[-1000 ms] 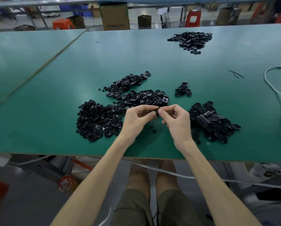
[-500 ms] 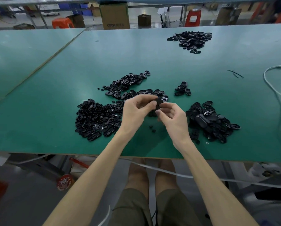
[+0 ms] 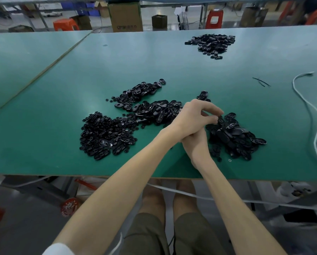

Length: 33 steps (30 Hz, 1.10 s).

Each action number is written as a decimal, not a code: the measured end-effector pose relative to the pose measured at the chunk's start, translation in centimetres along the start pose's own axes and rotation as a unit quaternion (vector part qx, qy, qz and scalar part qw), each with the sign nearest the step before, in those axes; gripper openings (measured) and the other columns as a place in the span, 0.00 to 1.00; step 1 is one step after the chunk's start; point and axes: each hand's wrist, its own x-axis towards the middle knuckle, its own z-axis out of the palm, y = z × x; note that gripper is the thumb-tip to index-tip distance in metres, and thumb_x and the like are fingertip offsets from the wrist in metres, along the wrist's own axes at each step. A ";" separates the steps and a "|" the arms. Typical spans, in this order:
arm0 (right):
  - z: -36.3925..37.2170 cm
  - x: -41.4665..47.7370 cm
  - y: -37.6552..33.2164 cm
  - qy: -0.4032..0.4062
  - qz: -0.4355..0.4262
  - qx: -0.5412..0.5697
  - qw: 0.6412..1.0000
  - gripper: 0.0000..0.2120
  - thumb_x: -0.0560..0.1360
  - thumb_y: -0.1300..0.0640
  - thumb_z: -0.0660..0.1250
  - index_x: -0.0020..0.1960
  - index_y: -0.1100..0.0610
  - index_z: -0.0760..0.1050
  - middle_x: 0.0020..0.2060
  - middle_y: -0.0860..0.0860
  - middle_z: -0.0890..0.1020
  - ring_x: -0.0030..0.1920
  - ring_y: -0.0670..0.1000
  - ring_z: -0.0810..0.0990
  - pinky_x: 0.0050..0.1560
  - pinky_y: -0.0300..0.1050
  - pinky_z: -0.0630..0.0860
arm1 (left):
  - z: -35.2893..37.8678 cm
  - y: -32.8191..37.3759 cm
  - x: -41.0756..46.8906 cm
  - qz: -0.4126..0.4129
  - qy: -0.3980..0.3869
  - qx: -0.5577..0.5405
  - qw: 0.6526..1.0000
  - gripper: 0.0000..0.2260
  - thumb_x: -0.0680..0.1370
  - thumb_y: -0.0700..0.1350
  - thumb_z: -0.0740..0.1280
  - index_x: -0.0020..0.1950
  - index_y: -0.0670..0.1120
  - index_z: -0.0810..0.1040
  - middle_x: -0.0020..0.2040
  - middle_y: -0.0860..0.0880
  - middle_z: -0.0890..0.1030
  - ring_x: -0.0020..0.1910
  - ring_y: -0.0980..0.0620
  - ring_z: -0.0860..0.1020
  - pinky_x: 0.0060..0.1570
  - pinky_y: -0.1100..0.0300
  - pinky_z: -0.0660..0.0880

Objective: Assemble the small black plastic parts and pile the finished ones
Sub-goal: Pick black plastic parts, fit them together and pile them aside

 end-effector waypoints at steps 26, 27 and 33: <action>-0.2 0.0 0.4 -0.040 0.049 0.024 0.998 0.05 0.77 0.62 0.73 0.53 0.56 0.80 0.43 0.53 0.86 0.36 0.46 0.84 0.38 0.36 0.75 | -6.8 -6.5 -4.8 -0.141 0.177 0.154 0.962 0.10 0.74 0.40 0.78 0.54 0.44 0.84 0.45 0.51 0.81 0.44 0.53 0.78 0.48 0.62 0.71; -0.2 0.0 0.4 -0.039 0.049 0.027 0.998 0.06 0.77 0.62 0.73 0.53 0.56 0.80 0.43 0.53 0.86 0.36 0.46 0.84 0.39 0.36 0.75 | -7.0 -6.5 -4.9 -0.137 0.180 0.137 0.964 0.10 0.73 0.41 0.78 0.53 0.44 0.85 0.44 0.51 0.81 0.42 0.55 0.77 0.47 0.64 0.71; -0.3 0.1 0.4 -0.015 0.052 0.066 0.996 0.06 0.79 0.61 0.71 0.56 0.56 0.80 0.45 0.52 0.85 0.38 0.46 0.84 0.38 0.39 0.76 | -7.5 -5.8 -5.5 -0.104 0.127 0.066 0.984 0.10 0.76 0.38 0.75 0.56 0.47 0.87 0.45 0.53 0.85 0.43 0.58 0.81 0.50 0.66 0.74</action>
